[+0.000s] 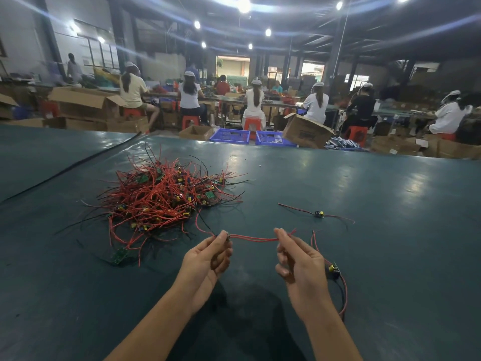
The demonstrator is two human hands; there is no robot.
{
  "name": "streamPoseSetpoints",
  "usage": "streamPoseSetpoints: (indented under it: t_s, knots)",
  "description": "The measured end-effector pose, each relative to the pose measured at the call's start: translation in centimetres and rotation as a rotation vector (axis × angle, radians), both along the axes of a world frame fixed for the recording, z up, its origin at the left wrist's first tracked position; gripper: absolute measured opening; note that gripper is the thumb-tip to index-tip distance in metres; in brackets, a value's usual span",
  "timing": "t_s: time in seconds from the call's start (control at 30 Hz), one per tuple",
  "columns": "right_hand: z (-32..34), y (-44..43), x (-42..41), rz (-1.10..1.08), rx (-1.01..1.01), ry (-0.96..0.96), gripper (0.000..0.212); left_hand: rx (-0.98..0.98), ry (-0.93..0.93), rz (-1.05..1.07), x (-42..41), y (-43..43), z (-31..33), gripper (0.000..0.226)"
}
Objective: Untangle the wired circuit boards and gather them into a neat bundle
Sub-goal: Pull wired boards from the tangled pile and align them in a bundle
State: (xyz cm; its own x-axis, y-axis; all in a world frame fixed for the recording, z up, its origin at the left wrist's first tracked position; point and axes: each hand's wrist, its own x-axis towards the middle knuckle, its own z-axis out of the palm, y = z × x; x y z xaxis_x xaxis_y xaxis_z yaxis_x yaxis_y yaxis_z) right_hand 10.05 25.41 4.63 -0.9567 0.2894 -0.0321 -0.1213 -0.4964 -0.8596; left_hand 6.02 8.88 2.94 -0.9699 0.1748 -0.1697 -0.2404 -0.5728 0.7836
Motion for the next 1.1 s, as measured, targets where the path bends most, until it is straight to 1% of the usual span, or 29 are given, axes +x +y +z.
streamPoseSetpoints:
  t_s: [0.03,0.1,0.17,0.2,0.27,0.33,0.4,0.43,0.53,0.6,0.63,0.67,0.73,0.8,0.83,0.93,1.1]
  knots:
    - [0.0,0.0,0.2,0.067,0.01,0.026,0.021,0.02,-0.013,-0.008,-0.1,-0.1,0.1,0.017]
    - [0.0,0.2,0.3,0.194,-0.031,0.06,0.029,0.062,-0.045,-0.024,-0.3,-0.4,0.2,0.02]
    - [-0.2,0.4,0.4,0.243,-0.075,0.048,0.04,0.094,-0.065,-0.056,-0.5,-0.6,0.3,0.025]
    - [-0.2,0.4,0.3,0.231,-0.062,0.016,0.04,0.1,-0.058,-0.084,-0.6,-0.7,0.2,0.029]
    - [-0.5,-0.3,0.0,0.157,0.039,-0.078,0.028,0.084,-0.018,-0.163,-0.6,-0.6,0.0,0.04]
    - [-1.0,-1.4,-0.3,0.09,0.191,-0.158,0.021,-0.012,0.049,-0.231,-0.5,-0.3,-0.3,0.045]
    - [-1.3,-2.4,-0.3,0.094,0.314,-0.186,0.023,-0.179,0.127,-0.29,-0.2,0.0,-0.5,0.048]
    - [-1.4,-2.9,-0.1,0.115,0.334,-0.187,0.024,-0.242,0.159,-0.32,0.0,0.1,-0.6,0.048]
    - [-1.4,-3.5,0.1,0.15,0.275,-0.193,0.026,-0.289,0.172,-0.332,0.2,0.4,-0.7,0.054]
    - [-1.6,-3.5,0.0,0.1,0.243,-0.2,0.024,-0.31,0.172,-0.295,0.3,0.6,-0.7,0.056]
    - [-1.6,-3.5,0.0,0.064,0.22,-0.198,0.022,-0.331,0.194,-0.283,0.4,0.6,-0.8,0.052]
    - [-1.7,-3.5,-0.1,0.028,0.204,-0.193,0.02,-0.367,0.233,-0.28,0.6,0.7,-0.7,0.043]
    - [-1.8,-3.6,-0.1,-0.023,0.202,-0.177,0.019,-0.485,0.335,-0.272,1.0,0.8,-0.6,0.028]
    - [-1.8,-3.7,-0.2,-0.047,0.199,-0.174,0.019,-0.58,0.417,-0.224,1.3,0.9,-0.5,0.027]
    - [-1.7,-3.8,-0.3,-0.057,0.196,-0.186,0.019,-0.599,0.44,-0.204,1.4,1.0,-0.4,0.03]
    - [-1.5,-3.2,-0.6,-0.103,0.161,-0.261,0.021,-0.634,0.465,-0.234,1.5,1.2,-0.2,0.037]
    - [-1.3,-0.9,-1.6,-0.222,0.047,-0.348,0.013,-0.599,0.43,-0.358,1.6,1.1,0.0,0.035]
